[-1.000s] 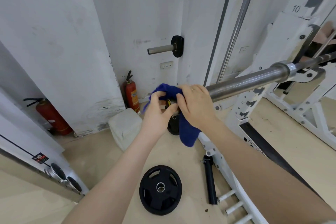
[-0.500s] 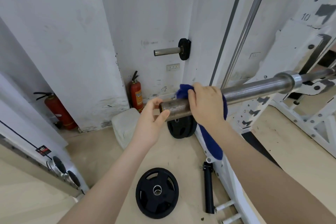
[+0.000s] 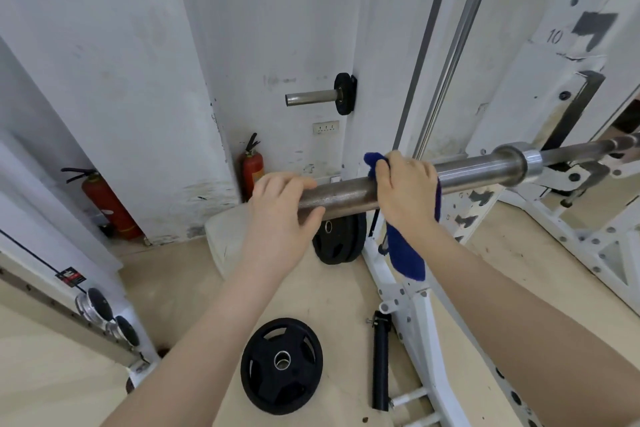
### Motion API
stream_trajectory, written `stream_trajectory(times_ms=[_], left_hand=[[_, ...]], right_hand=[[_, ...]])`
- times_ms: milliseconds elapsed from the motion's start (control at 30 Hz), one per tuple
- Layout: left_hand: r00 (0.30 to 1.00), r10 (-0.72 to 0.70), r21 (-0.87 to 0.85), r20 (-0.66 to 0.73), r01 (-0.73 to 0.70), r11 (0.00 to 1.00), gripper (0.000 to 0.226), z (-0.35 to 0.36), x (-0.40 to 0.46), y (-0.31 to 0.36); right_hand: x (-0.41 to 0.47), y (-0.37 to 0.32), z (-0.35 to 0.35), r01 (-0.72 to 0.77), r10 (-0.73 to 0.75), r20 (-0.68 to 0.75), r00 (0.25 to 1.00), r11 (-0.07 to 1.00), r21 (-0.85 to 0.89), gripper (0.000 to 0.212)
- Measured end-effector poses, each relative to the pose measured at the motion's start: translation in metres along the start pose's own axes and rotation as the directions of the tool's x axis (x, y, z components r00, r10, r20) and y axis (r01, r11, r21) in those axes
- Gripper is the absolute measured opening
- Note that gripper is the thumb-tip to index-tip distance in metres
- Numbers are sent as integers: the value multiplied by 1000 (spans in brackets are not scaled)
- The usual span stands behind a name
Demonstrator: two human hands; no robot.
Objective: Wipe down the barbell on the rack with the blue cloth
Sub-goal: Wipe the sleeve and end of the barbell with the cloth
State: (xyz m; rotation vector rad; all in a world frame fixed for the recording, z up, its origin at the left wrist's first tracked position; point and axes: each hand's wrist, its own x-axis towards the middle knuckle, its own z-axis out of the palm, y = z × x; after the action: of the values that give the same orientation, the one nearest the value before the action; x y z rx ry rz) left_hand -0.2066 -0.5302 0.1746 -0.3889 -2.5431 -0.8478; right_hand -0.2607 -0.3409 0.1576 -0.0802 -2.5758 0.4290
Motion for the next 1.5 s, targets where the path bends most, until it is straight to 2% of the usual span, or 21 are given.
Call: stream_trajectory(times_ms=[67, 133, 233, 300, 367, 500, 600, 667, 767, 900, 967, 1033, 1100, 1167, 1233, 1300, 1400, 1467, 1500], left_hand=[[999, 41, 95, 18, -42, 995, 35, 11, 5, 13], [997, 76, 164, 29, -80, 983, 39, 20, 10, 24], [996, 63, 224, 63, -76, 972, 46, 27, 16, 42], [990, 20, 295, 137, -60, 954, 56, 33, 20, 52], [985, -4, 372, 172, -61, 926, 59, 42, 20, 57], [997, 28, 466, 77, -60, 883, 50, 55, 15, 55], [999, 33, 484, 39, -47, 874, 53, 60, 11, 54], [999, 38, 466, -4, -32, 884, 52, 63, 10, 56], [998, 34, 459, -57, -4, 888, 49, 67, 10, 57], [995, 14, 447, -101, 33, 894, 48, 72, 9, 54], [993, -6, 441, -117, 58, 896, 46, 74, 8, 56], [991, -31, 438, -130, 85, 895, 44, 77, 7, 58], [991, -59, 440, -123, 108, 892, 45, 80, 5, 60], [989, -94, 437, -118, 136, 889, 47, 82, 5, 61], [983, -118, 424, -138, 167, 890, 48, 83, 7, 63], [980, -130, 432, -152, 185, 883, 49, 85, 9, 66], [977, -138, 458, -161, 198, 867, 50, 87, 10, 71], [973, -180, 456, -146, 228, 860, 52, 85, 12, 78], [971, -194, 456, -141, 237, 858, 54, 86, 13, 81]], right_hand=[[-16, -21, 5, 153, -154, 41, 987, 988, 36, 46], [-26, -19, 7, 284, -288, 27, 957, 953, 100, 42], [-19, 7, 5, 374, -380, 8, 925, 913, 164, 40], [-4, 27, 1, 326, -330, 21, 944, 939, 107, 45], [12, 52, -5, 211, -212, 31, 977, 977, 29, 45], [32, 98, -17, -12, 12, 5, 1000, 1000, -18, 37], [31, 79, -15, -102, 102, -7, 995, 994, -31, 35], [16, 55, -10, 22, -21, 20, 1000, 1000, -8, 34], [-9, 38, -3, 287, -289, 14, 957, 955, 75, 38], [4, 69, -5, 419, -419, -35, 907, 908, 5, 39], [22, 85, -12, 343, -341, 46, 939, 937, -71, 47], [39, 100, -18, 210, -192, 132, 973, 968, -140, 46], [50, 110, -26, 88, -65, 153, 986, 985, -147, 45], [50, 107, -30, 46, -13, 172, 985, 980, -195, 48], [34, 93, -25, 115, -78, 174, 982, 970, -215, 49], [10, 80, -17, 253, -233, 149, 961, 957, -141, 52], [3, 98, -14, 455, -446, 106, 888, 888, -71, 49], [19, 123, -19, 483, -475, 128, 871, 875, -39, 43], [26, 136, -23, 440, -431, 141, 891, 897, -42, 42]])
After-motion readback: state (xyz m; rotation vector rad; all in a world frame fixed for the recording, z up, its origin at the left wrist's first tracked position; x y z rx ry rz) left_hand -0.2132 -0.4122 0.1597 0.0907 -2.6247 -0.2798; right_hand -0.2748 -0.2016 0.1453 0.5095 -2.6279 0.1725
